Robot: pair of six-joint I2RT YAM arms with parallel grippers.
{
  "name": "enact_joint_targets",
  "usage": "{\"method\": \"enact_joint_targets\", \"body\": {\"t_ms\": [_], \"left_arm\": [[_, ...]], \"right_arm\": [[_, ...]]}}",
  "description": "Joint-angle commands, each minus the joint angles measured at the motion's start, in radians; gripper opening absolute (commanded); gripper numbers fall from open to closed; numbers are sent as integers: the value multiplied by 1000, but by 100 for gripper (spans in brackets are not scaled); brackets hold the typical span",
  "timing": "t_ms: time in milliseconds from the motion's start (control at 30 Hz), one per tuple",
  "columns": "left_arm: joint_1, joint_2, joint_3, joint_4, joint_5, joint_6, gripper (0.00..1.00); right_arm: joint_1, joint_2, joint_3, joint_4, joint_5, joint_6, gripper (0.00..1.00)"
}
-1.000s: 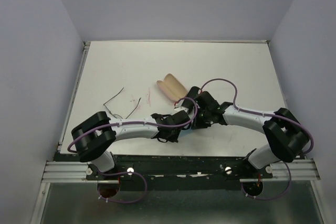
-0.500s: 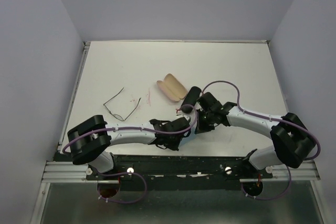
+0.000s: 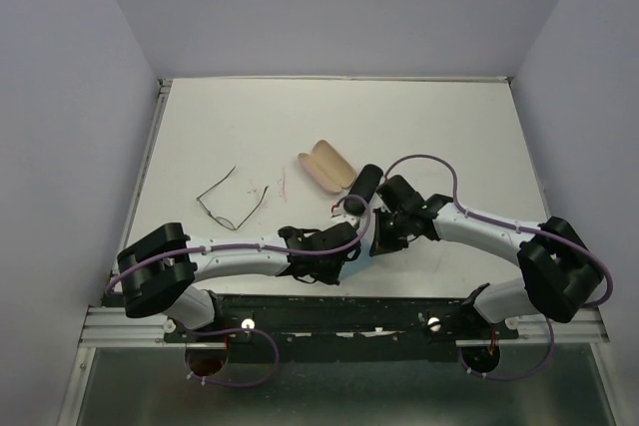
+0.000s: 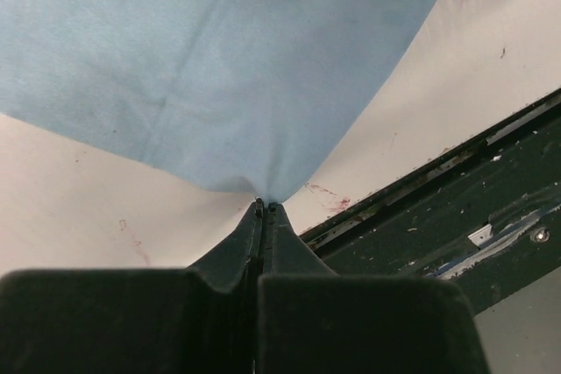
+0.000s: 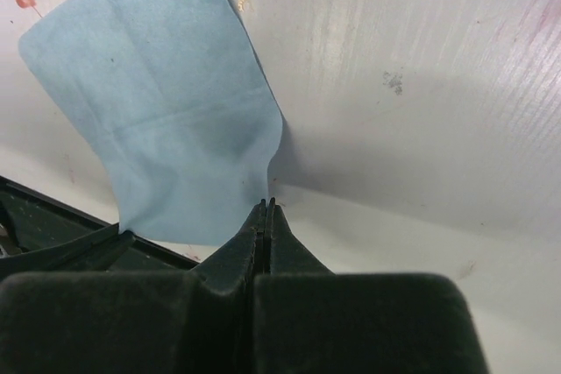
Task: Organize the sunglasses
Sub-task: Pick up the corner of the glasses cleaning cloth from the center of the board, then fold the glasses cleaning cloth at the center of the board.
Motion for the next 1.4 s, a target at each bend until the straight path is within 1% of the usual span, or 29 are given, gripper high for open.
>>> {"method": "enact_joint_targets", "body": {"t_ms": [0,200,500,633,867,1033,1200,1367], "left_arm": [[-4,-21,12,-45,-86,-30,0],[19,-20,31,-83,-135,-40,0],[85,-47,17,-77,-135,-37,0],[106,-72,15,-70,-131,-20,0],[161,-55,15,-73,-62,17,0],[206,-46,26,-59,-20,48,0],[234,-26,38,-63,10,65,0],[241,-6,47,-66,24,75,0]], "right_arm": [[-3,19,37,44,-13,13,1],[-3,53,81,45,-6,9,1],[-3,111,152,84,0,9,1],[-3,117,179,67,39,0,1],[-3,162,218,70,62,-7,1],[-4,168,202,131,111,27,1],[-3,186,199,179,76,26,1],[-4,219,212,177,65,20,1]]}}
